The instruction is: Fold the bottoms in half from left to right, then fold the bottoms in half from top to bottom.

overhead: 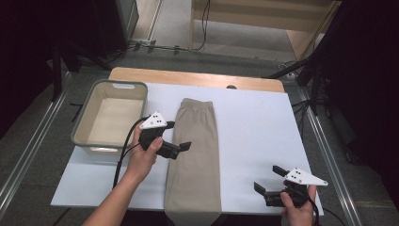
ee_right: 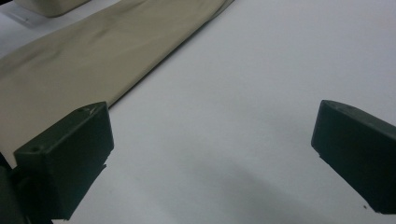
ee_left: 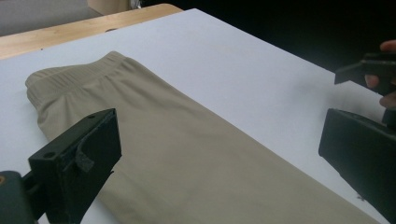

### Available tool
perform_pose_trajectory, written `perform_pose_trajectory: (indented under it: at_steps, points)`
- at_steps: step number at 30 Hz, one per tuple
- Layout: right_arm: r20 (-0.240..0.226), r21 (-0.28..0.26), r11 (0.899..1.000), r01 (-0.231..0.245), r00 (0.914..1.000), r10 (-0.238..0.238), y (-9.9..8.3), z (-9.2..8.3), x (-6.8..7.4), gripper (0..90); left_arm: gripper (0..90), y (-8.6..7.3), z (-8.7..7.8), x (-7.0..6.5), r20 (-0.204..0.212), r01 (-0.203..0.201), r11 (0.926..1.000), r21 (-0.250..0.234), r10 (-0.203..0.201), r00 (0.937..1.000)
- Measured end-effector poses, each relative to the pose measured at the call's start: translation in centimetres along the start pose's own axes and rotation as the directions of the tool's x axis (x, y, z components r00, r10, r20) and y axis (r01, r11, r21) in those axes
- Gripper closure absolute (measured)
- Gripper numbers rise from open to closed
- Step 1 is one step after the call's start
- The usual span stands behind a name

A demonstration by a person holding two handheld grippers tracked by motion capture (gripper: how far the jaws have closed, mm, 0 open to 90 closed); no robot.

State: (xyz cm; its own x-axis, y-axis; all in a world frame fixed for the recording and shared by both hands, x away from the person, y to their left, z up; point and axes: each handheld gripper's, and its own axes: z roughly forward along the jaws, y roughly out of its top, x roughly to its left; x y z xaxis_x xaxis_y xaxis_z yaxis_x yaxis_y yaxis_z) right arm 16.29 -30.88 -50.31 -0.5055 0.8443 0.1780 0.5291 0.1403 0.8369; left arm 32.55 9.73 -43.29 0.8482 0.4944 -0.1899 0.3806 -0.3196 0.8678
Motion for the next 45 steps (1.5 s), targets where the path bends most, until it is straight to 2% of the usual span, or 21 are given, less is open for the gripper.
perform_pose_trajectory:
  at_steps: [5, 17, 25, 27, 28, 29, 30, 32, 35, 37, 38, 39, 41, 42, 43, 45]
  points:
    - [0.011, -0.010, 1.000, 0.013, 0.9999, -0.013, 0.1, -0.1, 0.2, 0.0, 0.0, 0.5, 1.0, 0.9, -0.004, 0.011, 0.9999, 0.010, -0.011, 0.9999]
    - [-0.001, 0.007, 1.000, 0.018, 0.9998, -0.018, -0.1, 0.3, 0.4, 0.0, 0.0, 1.4, 2.7, 2.4, -0.010, 0.035, 0.9991, 0.026, -0.034, 0.9994]
    - [-0.002, 0.001, 1.000, 0.008, 1.0000, -0.008, 0.0, 0.3, 0.4, 0.0, 0.0, 1.9, 4.3, 4.1, -0.034, 0.052, 0.9973, 0.051, -0.050, 0.9982]
    - [-0.005, 0.005, 1.000, 0.014, 0.9999, -0.014, 0.1, 0.5, 0.4, 0.0, 0.0, 2.1, 4.9, 5.0, -0.047, 0.070, 0.9960, 0.056, -0.067, 0.9966]
    - [-0.005, 0.005, 1.000, 0.014, 0.9999, -0.014, 0.1, 0.5, 0.4, 0.0, 0.0, 2.1, 4.9, 5.0, -0.047, 0.070, 0.9960, 0.056, -0.067, 0.9966]
    - [-0.012, 0.007, 1.000, 0.021, 0.9997, -0.021, 0.3, 0.8, 0.4, 0.0, 0.0, 2.1, 5.4, 5.6, -0.047, 0.095, 0.9939, 0.057, -0.092, 0.9947]
    - [-0.016, 0.011, 1.000, 0.018, 0.9997, -0.017, 0.5, 1.0, 0.5, 0.0, 0.0, 2.1, 5.4, 5.6, -0.047, 0.095, 0.9939, 0.057, -0.092, 0.9947]
    - [-0.027, 0.011, 1.000, 0.013, 0.9996, -0.012, 0.9, 1.4, 0.5, 0.0, 0.0, 2.2, 6.2, 6.4, -0.063, 0.113, 0.9905, 0.078, -0.108, 0.9921]
    - [-0.032, 0.012, 1.000, 0.027, 0.9991, -0.027, 1.4, 1.9, 0.5, 0.0, 2.3, 2.2, 6.7, 6.9, -0.082, 0.117, 0.9882, 0.099, -0.109, 0.9907]
    - [-0.043, 0.022, 0.999, 0.033, 0.9986, -0.032, 2.4, 3.0, 0.5, 0.0, 3.5, 2.2, 7.2, 8.0, -0.095, 0.150, 0.9837, 0.099, -0.141, 0.9854]
    - [-0.048, 0.025, 0.999, 0.034, 0.9983, -0.033, 2.8, 3.5, 0.4, 0.0, 4.3, 2.2, 7.2, 8.0, -0.095, 0.150, 0.9837, 0.099, -0.141, 0.9854]
    - [-0.048, 0.025, 0.999, 0.038, 0.9982, -0.036, 3.2, 4.0, 0.4, 0.0, 4.4, 2.1, 7.5, 8.6, -0.112, 0.166, 0.9817, 0.093, -0.156, 0.9814]
    - [-0.052, 0.031, 0.998, 0.049, 0.9975, -0.048, 4.1, 5.1, 0.4, 0.0, 4.5, 1.9, 7.8, 9.2, -0.113, 0.186, 0.9778, 0.097, -0.175, 0.9781]
    - [-0.052, 0.031, 0.998, 0.049, 0.9975, -0.048, 4.1, 5.1, 0.4, 0.0, 4.5, 1.9, 7.8, 9.2, -0.113, 0.186, 0.9778, 0.097, -0.175, 0.9781]
    - [-0.062, 0.036, 0.998, 0.054, 0.9967, -0.052, 5.0, 6.3, 0.3, 0.0, 4.8, 1.8, 8.1, 9.7, -0.137, 0.203, 0.9734, 0.106, -0.188, 0.9726]
    - [-0.068, 0.043, 0.997, 0.065, 0.9958, -0.062, 6.0, 7.5, 0.3, 0.0, 7.9, 1.6, 8.3, 10.2, -0.171, 0.213, 0.9711, 0.108, -0.193, 0.9662]
